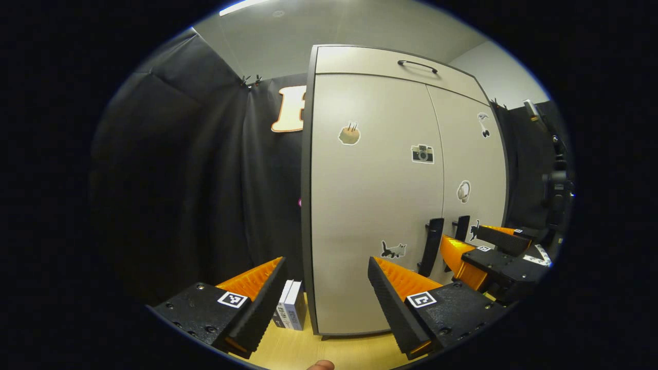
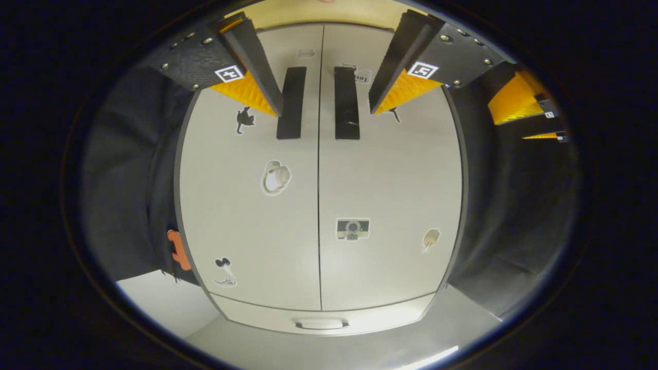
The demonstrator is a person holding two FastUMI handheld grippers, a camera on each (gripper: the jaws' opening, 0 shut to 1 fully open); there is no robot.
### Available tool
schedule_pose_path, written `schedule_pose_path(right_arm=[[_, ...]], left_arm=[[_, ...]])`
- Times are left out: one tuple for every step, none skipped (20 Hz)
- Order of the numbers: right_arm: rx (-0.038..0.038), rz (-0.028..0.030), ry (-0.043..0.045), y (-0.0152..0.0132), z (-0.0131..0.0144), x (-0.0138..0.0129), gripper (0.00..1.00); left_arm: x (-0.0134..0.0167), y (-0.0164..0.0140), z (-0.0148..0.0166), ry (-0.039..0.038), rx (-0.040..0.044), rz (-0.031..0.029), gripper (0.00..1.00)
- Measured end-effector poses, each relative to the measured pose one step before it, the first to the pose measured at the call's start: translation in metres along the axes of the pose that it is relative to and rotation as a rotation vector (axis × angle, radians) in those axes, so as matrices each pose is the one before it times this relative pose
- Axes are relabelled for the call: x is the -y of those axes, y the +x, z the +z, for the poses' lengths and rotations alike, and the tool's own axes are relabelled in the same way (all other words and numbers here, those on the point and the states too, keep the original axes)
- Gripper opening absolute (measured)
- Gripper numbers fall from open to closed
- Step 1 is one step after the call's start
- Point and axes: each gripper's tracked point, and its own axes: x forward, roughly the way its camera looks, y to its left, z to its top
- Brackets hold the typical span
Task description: Open the right door of the double-door shoe cabinet with the right hand, and open the left door with the left hand.
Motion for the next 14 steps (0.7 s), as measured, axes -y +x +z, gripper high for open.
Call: schedule_pose_path(right_arm=[[-0.00792,0.00362,-0.00064,0.00462,-0.00315,-0.00136,0.96],[-0.00239,-0.00636,-0.0016,0.0035,-0.00104,0.00124,0.96],[0.00522,-0.01776,-0.00169,0.00335,0.00024,0.00517,1.0],[0.00563,-0.0172,-0.00229,0.00299,0.00043,0.00561,1.0],[0.00406,-0.01789,-0.00144,0.00219,0.00096,0.007,0.96],[0.00615,-0.01928,0.00287,0.0023,0.00209,0.00823,0.96],[0.00588,-0.01851,0.00577,0.00309,0.00246,0.00827,1.0],[0.00183,-0.01454,0.00516,0.00342,0.00119,0.00804,0.96],[-0.00294,-0.01009,0.0054,0.00396,0.00072,0.00604,1.0],[-0.00568,-0.00552,0.00504,0.00336,-0.00023,0.00464,0.96],[-0.00826,-0.0028,0.00173,0.00291,-0.00138,0.00255,1.0],[-0.00624,0.00117,-0.00276,0.00316,-0.00166,0.0012,1.0],[-0.00461,0.00137,-0.00741,0.00187,-0.00224,-0.00001,1.0],[-0.00422,0.0019,-0.00876,0.00194,-0.00229,-0.00062,1.0]], left_arm=[[-0.00413,-0.00089,-0.00083,0.00025,-0.00247,0.0092,0.96],[-0.00425,-0.00113,0.00046,0.0008,-0.00187,0.0092,0.96],[-0.0042,-0.00174,-0.00111,0.00206,-0.0016,0.00813,0.97],[-0.00442,-0.00103,-0.00073,0.00207,-0.00204,0.01011,0.96],[-0.00456,-0.00132,-0.00028,0.00056,-0.00147,0.01015,0.96],[-0.00376,-0.00063,-0.0008,-0.00058,-0.00336,0.00916,0.96],[-0.00266,-0.00056,-0.00075,-0.00125,-0.00249,0.00841,0.96],[-0.00306,0.00026,-0.0002,-0.00178,-0.0015,0.00877,0.97],[-0.00179,0.00005,-0.00042,-0.00196,-0.00167,0.00754,0.96],[-0.00131,-0.00053,-0.00102,-0.003,-0.00256,0.00592,0.97],[-0.00071,-0.00042,-0.00083,-0.00367,-0.00234,0.0038,0.97],[-0.00008,0.00012,-0.00139,-0.00463,-0.0022,0.00319,0.97],[-0.00005,-0.0008,-0.00118,-0.00357,-0.00398,0.00257,0.97],[-0.00026,-0.00076,-0.00162,-0.00176,-0.00358,0.00337,0.96]])
